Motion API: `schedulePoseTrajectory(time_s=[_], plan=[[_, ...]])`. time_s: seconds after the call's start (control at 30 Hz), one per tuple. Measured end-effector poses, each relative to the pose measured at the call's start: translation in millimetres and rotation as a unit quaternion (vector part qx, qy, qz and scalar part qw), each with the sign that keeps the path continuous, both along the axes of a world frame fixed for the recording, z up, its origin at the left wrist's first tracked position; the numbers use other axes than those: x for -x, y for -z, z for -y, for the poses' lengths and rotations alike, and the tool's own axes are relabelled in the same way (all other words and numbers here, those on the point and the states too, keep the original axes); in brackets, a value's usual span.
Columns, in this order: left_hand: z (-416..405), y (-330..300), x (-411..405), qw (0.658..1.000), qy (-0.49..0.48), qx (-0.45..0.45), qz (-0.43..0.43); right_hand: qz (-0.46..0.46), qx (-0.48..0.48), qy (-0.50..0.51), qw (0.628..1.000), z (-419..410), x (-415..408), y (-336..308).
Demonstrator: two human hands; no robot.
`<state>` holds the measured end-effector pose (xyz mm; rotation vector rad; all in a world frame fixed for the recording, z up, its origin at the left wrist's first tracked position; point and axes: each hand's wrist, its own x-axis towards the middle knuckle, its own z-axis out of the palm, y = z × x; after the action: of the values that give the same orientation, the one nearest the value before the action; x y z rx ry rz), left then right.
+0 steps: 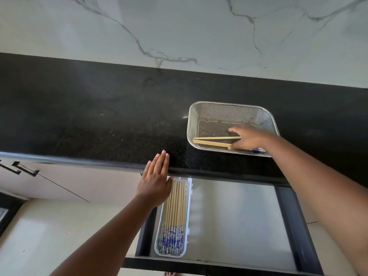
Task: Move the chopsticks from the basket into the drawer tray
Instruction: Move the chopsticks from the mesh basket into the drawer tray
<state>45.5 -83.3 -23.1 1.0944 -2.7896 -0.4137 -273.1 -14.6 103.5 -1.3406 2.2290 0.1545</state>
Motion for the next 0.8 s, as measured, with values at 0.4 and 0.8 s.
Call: schedulePoseTrajectory(time_s=[0.4,0.8], plan=[[0.8,1.8,0.5,1.0,0.0,0.004,0.006,0.027,-0.013,-0.033,0.999,20.2,3.5,5.4],[2.0,0.7,-1.7,1.0,0.011,-0.002,0.0,0.233,0.049,0.017,0.971,-23.3,-40.8,-93.7]])
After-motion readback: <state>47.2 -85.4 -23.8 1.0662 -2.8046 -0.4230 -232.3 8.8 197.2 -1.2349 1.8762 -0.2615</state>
